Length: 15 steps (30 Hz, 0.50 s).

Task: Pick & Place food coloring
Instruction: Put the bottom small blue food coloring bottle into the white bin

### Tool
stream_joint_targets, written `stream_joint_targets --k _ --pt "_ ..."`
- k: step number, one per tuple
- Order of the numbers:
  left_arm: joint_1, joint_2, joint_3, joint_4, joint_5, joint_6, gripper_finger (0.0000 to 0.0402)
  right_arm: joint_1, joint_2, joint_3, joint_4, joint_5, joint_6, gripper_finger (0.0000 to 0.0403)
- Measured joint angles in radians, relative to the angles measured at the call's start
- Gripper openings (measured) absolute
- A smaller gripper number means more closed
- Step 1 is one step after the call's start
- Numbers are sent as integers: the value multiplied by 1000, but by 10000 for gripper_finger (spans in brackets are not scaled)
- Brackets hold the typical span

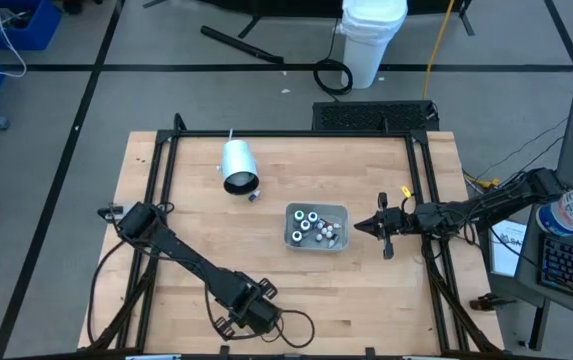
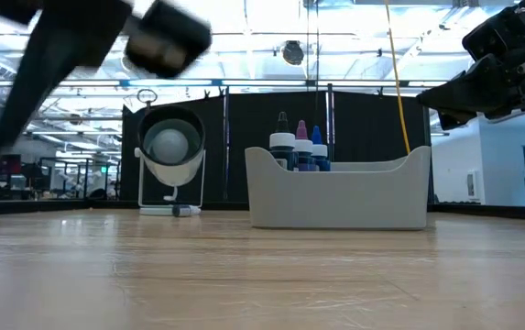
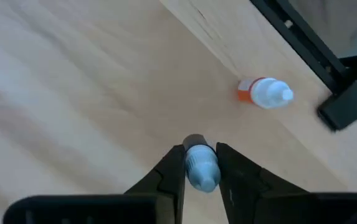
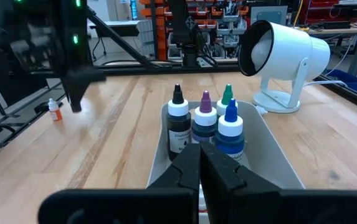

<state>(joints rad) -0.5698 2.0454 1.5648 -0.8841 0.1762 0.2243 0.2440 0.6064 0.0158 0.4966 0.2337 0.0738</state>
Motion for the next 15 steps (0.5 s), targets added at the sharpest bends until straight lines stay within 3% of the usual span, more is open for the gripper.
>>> stream_joint_targets --k 9,15 --pt "122 -51 248 -174 -146 122 73 0 0 0 0 0 -8 0" --pt "272 -51 409 -147 -166 184 75 0 0 0 0 0 -8 0"
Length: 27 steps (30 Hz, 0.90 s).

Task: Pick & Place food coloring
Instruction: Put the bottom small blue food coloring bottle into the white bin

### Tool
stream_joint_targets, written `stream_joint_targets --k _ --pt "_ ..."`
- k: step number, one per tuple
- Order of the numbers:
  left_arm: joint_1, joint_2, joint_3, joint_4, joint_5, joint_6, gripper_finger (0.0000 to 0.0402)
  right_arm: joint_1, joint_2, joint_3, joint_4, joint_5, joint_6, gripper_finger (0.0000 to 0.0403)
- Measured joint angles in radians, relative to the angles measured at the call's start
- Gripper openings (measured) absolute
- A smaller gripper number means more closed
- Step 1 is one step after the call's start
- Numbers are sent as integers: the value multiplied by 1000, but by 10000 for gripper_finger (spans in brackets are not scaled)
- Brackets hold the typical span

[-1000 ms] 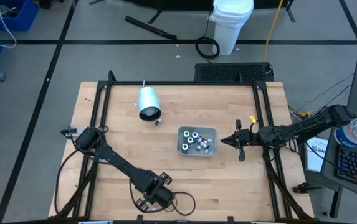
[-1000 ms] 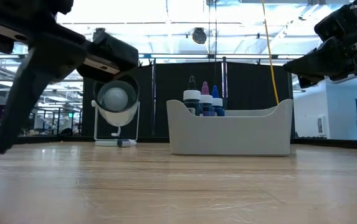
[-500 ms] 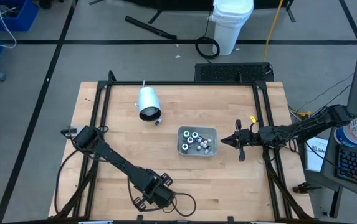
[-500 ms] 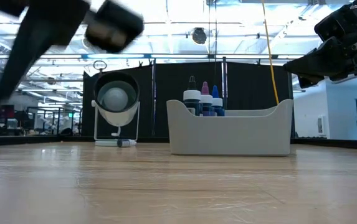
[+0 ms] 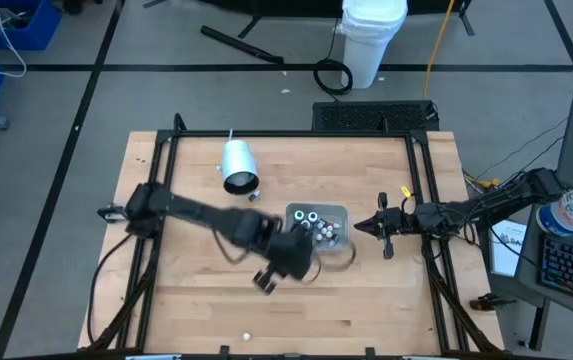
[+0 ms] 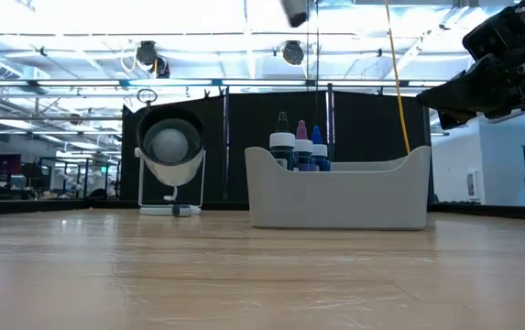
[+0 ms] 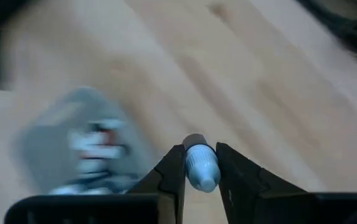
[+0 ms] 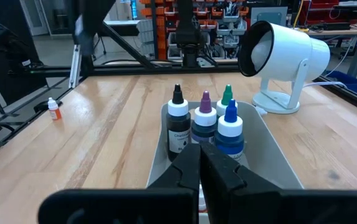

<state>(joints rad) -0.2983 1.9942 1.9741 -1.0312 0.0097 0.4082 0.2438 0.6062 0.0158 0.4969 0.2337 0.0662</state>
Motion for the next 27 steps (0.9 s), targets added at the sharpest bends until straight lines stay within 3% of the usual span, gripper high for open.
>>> stream_joint_targets --k 13,21,27 --pt "224 41 70 228 -7 224 73 0 0 0 10 1 -23 0" --pt "306 192 176 223 104 260 78 0 0 0 23 4 -48 0" --pt "319 297 194 190 71 301 76 0 4 0 3 2 -16 0"
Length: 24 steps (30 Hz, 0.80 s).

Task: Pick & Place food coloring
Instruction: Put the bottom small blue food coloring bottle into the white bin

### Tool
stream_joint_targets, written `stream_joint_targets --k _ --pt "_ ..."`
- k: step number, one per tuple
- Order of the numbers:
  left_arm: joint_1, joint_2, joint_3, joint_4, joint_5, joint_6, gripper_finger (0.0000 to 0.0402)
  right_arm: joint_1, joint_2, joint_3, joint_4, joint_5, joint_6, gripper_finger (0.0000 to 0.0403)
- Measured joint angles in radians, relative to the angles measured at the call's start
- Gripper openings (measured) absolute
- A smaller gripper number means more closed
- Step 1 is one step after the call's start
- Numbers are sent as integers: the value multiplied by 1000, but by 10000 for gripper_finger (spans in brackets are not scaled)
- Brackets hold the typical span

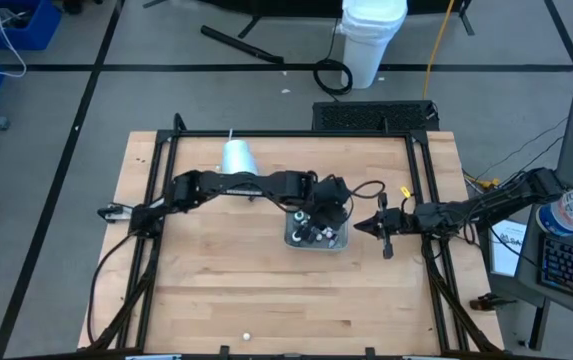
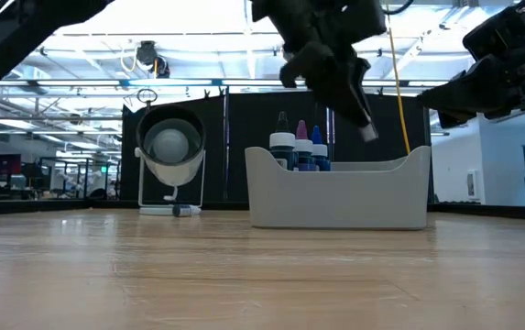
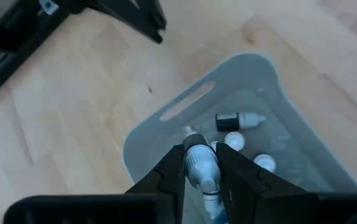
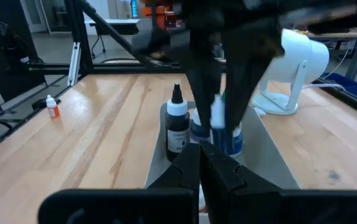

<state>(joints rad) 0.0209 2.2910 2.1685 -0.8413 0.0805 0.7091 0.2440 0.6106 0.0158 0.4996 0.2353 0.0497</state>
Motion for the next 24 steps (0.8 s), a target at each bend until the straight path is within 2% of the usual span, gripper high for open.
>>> stream_joint_targets --k 12,16,24 --pt "-3 95 1 45 -45 79 79 0 15 0 -14 0 17 0" --pt "-12 111 2 62 -92 102 78 0 21 0 -10 -1 17 0" --pt "-17 116 1 74 -89 102 76 0 21 0 5 0 12 0"
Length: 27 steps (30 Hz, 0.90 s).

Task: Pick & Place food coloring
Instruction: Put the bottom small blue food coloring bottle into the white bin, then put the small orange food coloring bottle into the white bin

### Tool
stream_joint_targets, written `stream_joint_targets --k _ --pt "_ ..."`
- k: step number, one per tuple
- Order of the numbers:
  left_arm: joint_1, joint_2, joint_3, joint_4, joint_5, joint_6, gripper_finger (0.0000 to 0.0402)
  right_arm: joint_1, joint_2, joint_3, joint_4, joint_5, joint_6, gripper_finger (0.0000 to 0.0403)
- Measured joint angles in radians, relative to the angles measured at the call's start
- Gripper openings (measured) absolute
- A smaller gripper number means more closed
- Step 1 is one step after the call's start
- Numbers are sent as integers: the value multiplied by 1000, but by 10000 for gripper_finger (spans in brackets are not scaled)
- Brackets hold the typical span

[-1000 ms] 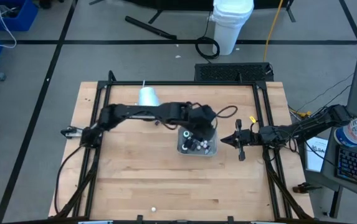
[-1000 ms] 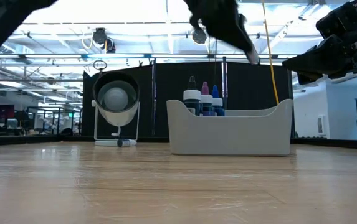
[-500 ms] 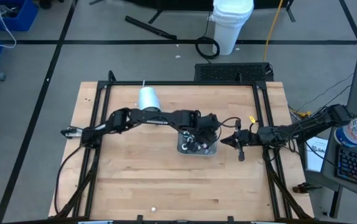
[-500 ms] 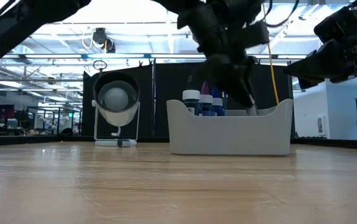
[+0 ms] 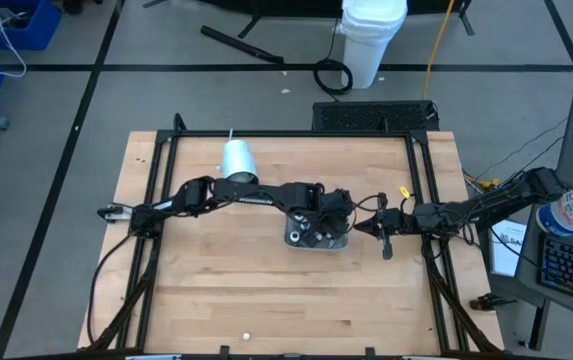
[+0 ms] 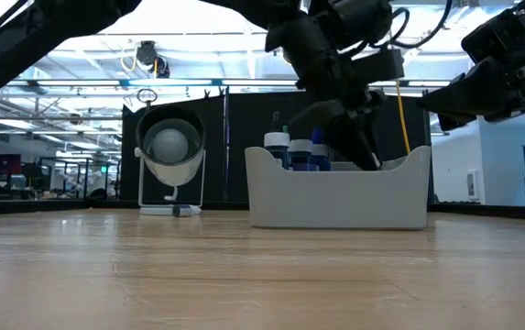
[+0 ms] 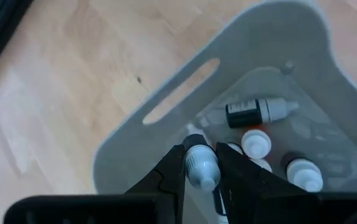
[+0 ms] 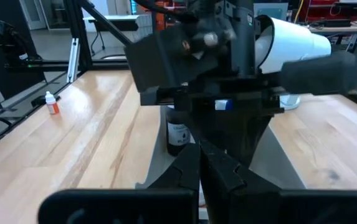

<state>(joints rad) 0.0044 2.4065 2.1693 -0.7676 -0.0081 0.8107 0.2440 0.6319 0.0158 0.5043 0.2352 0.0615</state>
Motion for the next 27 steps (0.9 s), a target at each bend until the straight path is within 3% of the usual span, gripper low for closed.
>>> stream_joint_targets --k 14,27 --pt "0 33 -2 -15 7 13 81 0 0 0 2 0 -2 0" --pt "0 20 0 8 6 -7 158 0 0 0 1 0 -2 0"
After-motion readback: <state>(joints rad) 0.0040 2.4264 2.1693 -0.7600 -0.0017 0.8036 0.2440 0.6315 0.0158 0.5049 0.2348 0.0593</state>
